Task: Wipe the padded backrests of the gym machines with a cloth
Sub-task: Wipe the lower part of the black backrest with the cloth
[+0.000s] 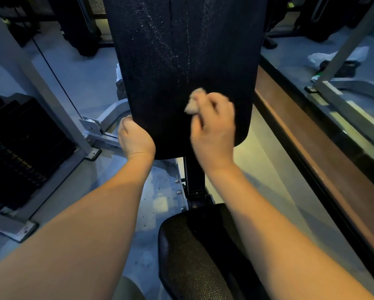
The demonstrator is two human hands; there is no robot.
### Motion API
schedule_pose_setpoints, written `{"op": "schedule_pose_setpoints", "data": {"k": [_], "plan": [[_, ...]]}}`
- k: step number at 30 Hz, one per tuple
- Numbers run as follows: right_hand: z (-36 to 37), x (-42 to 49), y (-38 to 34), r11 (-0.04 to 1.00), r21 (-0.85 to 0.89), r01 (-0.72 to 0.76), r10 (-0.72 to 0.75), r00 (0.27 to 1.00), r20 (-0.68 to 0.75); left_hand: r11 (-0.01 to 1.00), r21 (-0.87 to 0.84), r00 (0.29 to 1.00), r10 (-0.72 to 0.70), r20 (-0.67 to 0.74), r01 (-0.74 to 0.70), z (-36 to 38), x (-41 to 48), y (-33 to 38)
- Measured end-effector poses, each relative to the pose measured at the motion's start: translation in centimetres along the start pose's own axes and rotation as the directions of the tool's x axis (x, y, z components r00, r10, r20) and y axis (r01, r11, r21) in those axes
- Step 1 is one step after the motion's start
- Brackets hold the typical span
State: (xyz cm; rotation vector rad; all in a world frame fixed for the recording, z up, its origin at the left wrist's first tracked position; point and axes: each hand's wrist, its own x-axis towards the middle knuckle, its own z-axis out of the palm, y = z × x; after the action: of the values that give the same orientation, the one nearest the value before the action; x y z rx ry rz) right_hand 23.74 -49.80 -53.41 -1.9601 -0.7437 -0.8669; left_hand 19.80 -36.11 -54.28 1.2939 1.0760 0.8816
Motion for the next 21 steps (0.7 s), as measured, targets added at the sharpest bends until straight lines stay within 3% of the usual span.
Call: {"op": "schedule_pose_setpoints", "data": {"k": [2,4,7,10,12,16,17,21], "plan": [[0.4,-0.8,-1.0,0.983,0.02,0.184,-0.185,0.97,0.158,1.0,0.003,1.0,-0.005,-0.003,0.005,0.0,0.0,0.0],[-0.6,0.1,0.9,0.976,-0.024,0.216,-0.21,0.964,0.166,1.0,0.028,1.0,-0.002,0.006,0.002,-0.1,-0.1,0.0],[-3.1,1.5,5.0,0.989,-0.145,0.004,-0.005,1.0,-0.008,0.999,0.05,1.0,0.006,0.008,-0.006,-0.2,-0.2,0.1],[-3.0,1.1,4.6,0.979,-0.103,-0.176,0.165,0.981,-0.105,0.999,0.041,1.0,0.014,0.005,-0.015,-0.1,0.0,0.0],[-1.1,-0.2,2.0,0.992,-0.067,-0.11,0.105,0.992,-0.07,0.999,0.048,1.0,0.018,0.005,-0.019,-0.1,0.2,0.0],[-0.6,-1.7,1.4,0.983,-0.021,0.18,-0.173,0.969,0.178,0.997,0.071,1.0,0.023,0.02,-0.025,-0.2,0.1,0.0],[-1.3,-1.3,2.5,0.984,-0.04,0.175,-0.166,0.973,0.159,0.997,0.074,1.0,0.02,0.02,-0.021,-0.2,0.1,-0.1],[-3.4,-0.3,5.5,0.986,-0.126,-0.106,0.112,0.993,0.045,0.996,0.083,1.0,0.018,0.009,-0.019,-0.3,0.1,-0.1]]}}
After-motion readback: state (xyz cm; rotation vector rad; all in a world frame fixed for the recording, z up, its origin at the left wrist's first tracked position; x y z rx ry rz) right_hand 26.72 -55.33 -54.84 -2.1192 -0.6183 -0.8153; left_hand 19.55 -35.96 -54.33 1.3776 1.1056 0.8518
